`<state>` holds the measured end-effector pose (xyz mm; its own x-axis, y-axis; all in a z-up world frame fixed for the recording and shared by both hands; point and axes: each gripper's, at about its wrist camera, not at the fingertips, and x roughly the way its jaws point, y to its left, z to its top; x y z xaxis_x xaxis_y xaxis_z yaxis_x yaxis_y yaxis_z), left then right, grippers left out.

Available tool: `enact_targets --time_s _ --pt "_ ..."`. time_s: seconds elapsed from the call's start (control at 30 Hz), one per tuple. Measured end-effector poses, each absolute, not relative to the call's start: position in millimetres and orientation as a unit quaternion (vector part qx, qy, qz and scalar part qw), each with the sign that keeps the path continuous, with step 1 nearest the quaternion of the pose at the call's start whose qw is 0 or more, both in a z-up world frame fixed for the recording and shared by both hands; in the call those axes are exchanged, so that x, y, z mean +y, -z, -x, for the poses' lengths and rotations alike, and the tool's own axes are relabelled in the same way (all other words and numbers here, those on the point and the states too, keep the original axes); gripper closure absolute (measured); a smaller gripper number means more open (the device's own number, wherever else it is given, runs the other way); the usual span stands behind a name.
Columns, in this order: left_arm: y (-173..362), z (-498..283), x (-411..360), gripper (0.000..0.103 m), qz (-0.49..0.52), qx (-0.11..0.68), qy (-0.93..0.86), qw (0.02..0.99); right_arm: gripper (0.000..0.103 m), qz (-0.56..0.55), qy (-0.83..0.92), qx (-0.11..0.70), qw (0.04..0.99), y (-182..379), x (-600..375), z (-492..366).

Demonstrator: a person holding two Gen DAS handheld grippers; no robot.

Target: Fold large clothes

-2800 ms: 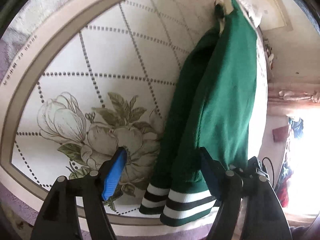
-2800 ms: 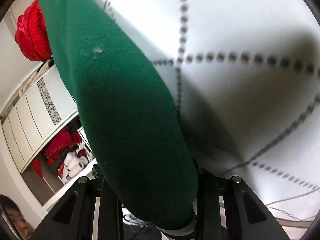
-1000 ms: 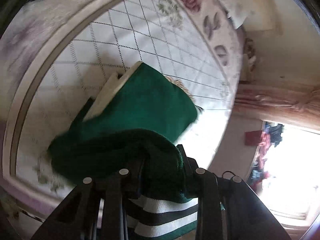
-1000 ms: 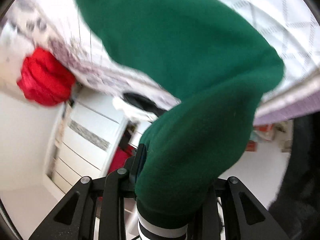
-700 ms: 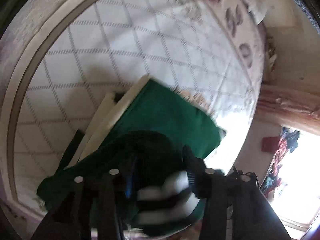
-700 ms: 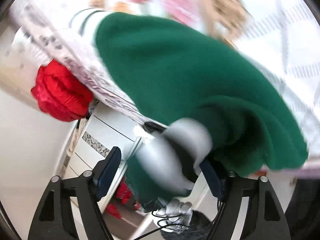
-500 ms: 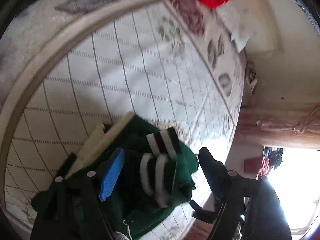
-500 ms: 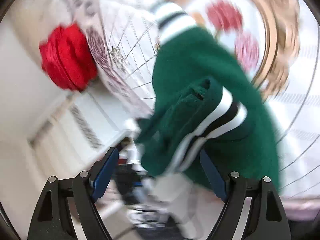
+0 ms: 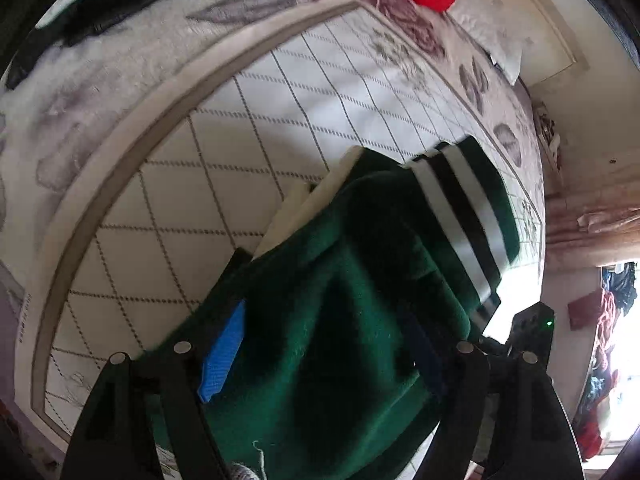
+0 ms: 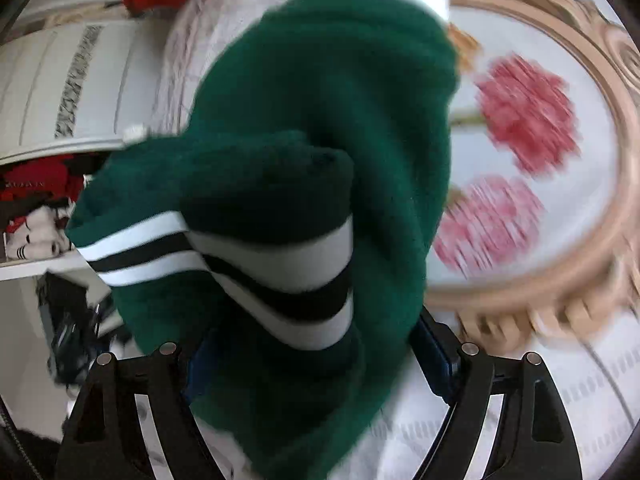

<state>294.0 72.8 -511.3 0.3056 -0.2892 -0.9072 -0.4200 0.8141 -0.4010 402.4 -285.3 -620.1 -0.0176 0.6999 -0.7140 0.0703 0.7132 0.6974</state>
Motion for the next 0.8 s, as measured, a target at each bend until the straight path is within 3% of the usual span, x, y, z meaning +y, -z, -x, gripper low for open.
enact_targets --time_s 0.07,0.13,0.33,0.5,0.63,0.7,0.8 --pt "505 -284 79 0.028 0.302 0.579 -0.053 0.755 0.045 -0.331 -0.225 0.647 0.649 617 -288 -405" --pt "501 -272 86 0.028 0.305 0.576 -0.063 0.756 0.052 -0.396 -0.171 0.629 0.646 616 -297 -396" --pt "493 -217 107 0.028 0.242 0.597 -0.119 0.756 0.055 -0.544 0.003 0.620 0.565 612 -324 -265" --pt "530 -166 118 0.028 0.182 0.636 -0.160 0.733 0.045 -0.479 0.005 0.727 0.492 613 -319 -191" --pt "586 -145 125 0.028 0.179 0.660 -0.186 0.705 0.016 -0.340 0.014 0.737 0.583 569 -323 -185" --pt "601 -142 132 0.028 0.195 0.660 -0.190 0.700 0.016 -0.264 -0.003 0.720 0.642 539 -316 -197" --pt "602 -144 132 0.017 0.179 0.651 -0.188 0.713 0.016 -0.191 -0.055 0.692 0.694 507 -293 -226"
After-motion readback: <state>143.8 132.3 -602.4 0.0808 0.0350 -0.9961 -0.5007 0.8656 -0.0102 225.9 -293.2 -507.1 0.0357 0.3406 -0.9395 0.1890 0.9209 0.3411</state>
